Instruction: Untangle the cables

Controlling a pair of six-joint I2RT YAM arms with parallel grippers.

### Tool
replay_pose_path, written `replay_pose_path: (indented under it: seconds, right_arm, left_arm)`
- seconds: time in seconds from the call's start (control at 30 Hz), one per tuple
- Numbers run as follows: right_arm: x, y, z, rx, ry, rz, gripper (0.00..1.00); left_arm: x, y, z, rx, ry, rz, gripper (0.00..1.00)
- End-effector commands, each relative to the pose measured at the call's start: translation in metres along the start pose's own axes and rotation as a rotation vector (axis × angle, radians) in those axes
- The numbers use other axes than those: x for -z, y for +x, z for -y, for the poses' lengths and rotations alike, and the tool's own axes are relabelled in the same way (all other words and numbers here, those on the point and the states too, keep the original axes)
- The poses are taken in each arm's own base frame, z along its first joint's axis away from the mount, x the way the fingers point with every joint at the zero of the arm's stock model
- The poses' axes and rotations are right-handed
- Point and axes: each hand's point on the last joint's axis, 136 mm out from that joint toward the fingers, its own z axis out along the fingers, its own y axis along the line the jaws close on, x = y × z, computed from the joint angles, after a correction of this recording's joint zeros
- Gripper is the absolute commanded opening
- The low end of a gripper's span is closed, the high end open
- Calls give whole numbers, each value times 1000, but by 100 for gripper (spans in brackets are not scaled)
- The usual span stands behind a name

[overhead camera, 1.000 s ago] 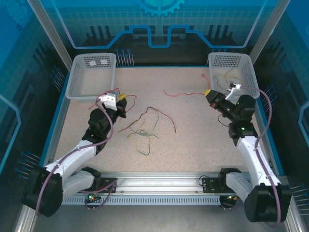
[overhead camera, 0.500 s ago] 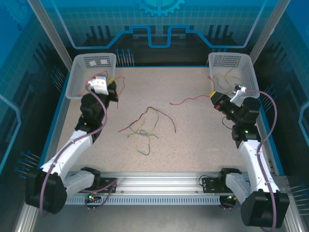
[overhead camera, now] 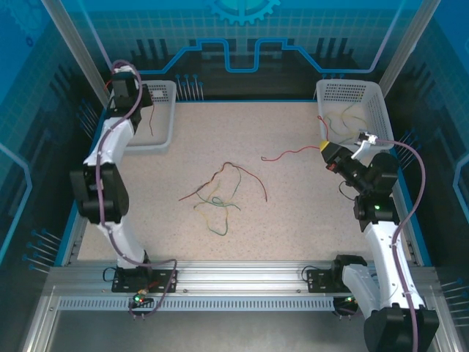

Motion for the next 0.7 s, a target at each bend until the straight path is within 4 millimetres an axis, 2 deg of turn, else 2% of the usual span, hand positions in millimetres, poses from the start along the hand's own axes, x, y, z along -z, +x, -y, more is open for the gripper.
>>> replay_pose_path:
  seconds: [0.0, 0.1, 0.23, 0.3, 0.43, 0.47, 0.5, 0.57, 0.6, 0.63, 0.67]
  right_arm:
    - [3, -3, -4, 25, 4, 13, 0]
    - [4, -5, -7, 31, -3, 20, 0]
    - [5, -10, -12, 43, -9, 33, 0]
    - [6, -11, -13, 47, -5, 34, 0]
    - [8, -13, -16, 58, -6, 41, 0]
    - [8, -13, -15, 59, -4, 42, 0]
    - [8, -14, -15, 58, -1, 43, 0]
    - [7, -16, -17, 59, -3, 46, 0]
    - [7, -17, -16, 57, 0, 49, 0]
    - [7, -18, -17, 54, -1, 53, 0]
    - [6, -19, -18, 54, -6, 55, 0]
  left_arm:
    - [-23, 28, 1, -15, -12, -183, 0]
    - [-44, 33, 5, -1, -17, -233, 0]
    - [-66, 41, -3, -14, -81, -247, 0]
    - [-74, 46, -5, -30, -103, -261, 4]
    - [-83, 55, -14, -54, -166, -289, 7]
    - [-83, 55, -12, -60, -163, -293, 16]
    - [-78, 51, -8, -57, -162, -297, 33]
    - [-65, 39, -1, -40, -156, -296, 57]
    - [-58, 31, 3, -36, -146, -280, 72]
    - [-53, 25, 8, -37, -130, -267, 82]
    - [-48, 19, 12, -42, -121, -256, 86]
